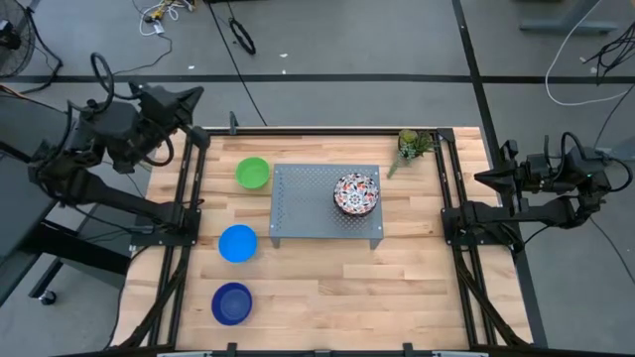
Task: Pick & Place Mini bowls
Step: Put the light green plastic bowl on the shelf
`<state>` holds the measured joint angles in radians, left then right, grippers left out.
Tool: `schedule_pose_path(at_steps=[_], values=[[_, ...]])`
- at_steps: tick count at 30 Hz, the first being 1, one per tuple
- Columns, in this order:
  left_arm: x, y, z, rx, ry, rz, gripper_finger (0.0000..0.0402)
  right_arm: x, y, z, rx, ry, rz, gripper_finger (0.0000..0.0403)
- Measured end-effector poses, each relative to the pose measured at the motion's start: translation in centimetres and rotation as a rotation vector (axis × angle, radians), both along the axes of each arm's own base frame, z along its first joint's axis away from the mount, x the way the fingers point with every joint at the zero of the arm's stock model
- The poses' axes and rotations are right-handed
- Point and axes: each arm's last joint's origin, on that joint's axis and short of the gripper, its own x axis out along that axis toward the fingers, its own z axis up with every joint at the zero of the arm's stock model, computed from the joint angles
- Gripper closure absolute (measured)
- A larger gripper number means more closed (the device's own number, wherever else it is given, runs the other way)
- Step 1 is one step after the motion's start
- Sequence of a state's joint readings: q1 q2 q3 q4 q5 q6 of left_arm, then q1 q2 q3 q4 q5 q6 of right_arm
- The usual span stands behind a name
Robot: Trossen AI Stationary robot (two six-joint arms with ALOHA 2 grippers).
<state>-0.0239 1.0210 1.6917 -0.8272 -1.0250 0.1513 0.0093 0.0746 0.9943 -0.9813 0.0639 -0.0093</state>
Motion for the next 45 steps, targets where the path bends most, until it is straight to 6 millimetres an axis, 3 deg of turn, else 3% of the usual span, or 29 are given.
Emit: schedule_pose_path(at_steps=[22,33,45], values=[[0.1,4.9,-1.0,-0.122,0.08,-0.161,0.0401,0.0,0.0,0.0,0.0,0.0,0.0,0.038],[1.2,7.5,-3.2,-0.316,0.184,-0.184,0.0401,0.0,0.0,0.0,0.0,-0.001,0.0,0.038],[2.2,8.8,-5.6,-0.442,0.407,-0.426,0.04,0.0,0.0,0.0,0.0,-0.001,0.0,0.038]])
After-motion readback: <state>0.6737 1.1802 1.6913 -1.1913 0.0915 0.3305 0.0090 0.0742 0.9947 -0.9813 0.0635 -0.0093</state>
